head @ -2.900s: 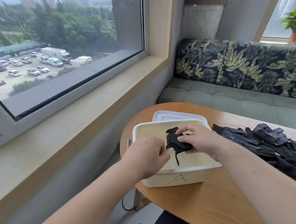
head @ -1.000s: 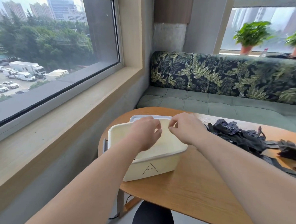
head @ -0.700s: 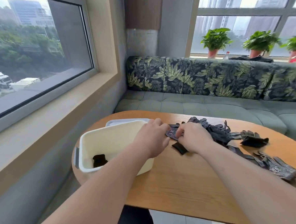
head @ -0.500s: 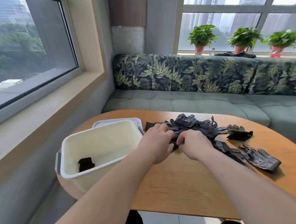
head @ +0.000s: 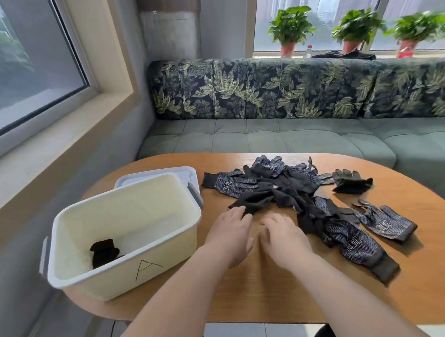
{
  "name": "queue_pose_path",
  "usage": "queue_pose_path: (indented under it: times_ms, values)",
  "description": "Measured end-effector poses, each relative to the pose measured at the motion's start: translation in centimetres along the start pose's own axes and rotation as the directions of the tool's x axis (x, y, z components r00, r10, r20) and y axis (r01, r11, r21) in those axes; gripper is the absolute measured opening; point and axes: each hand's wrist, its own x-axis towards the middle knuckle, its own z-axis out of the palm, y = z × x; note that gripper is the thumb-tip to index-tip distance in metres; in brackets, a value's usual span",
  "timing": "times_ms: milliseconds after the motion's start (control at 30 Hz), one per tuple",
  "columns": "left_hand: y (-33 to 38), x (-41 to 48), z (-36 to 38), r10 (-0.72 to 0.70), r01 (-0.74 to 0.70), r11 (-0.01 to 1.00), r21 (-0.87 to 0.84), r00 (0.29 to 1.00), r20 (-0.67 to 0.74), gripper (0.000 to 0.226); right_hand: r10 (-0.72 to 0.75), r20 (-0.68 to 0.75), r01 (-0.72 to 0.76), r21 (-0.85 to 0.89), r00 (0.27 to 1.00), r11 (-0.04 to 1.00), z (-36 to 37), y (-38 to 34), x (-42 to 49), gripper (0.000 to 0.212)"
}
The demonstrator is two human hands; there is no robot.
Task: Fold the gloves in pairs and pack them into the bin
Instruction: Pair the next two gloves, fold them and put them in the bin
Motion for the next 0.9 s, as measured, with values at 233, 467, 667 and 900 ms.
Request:
queue_pose_path:
  times_ms: [233, 467, 667, 900]
  values:
    - [-0.6, -0.2, 4.0, -0.105, 0.106, 0.992, -0.063, 0.994, 0.024, 0.078, -0.010, -0.181, 0.016, 0.037, 0.984, 0.999, 4.8, 1.2, -1.1, 0.054]
    - [-0.9, 1.4, 4.5, -0.088, 0.086, 0.996, -0.031, 0.993, -0.082, 0.076, 0.021, -0.243, 0.008, 0.117, 0.970, 0.993, 4.8, 1.4, -1.4, 0.047]
    - [0.1, 2.1, 4.9, -0.102, 0.092, 0.995, -0.047, 0.947, -0.304, 0.028, 0.029, -0.253, 0.006, 0.136, 0.967, 0.991, 5.1, 1.6, -1.3, 0.045]
    - [0.8, 0.0, 4.5, -0.243, 0.143, 0.950, -0.277, 0.896, -0.372, 0.007, 0.036, -0.259, 0.001, 0.139, 0.965, 0.990, 5.2, 1.7, -1.3, 0.046]
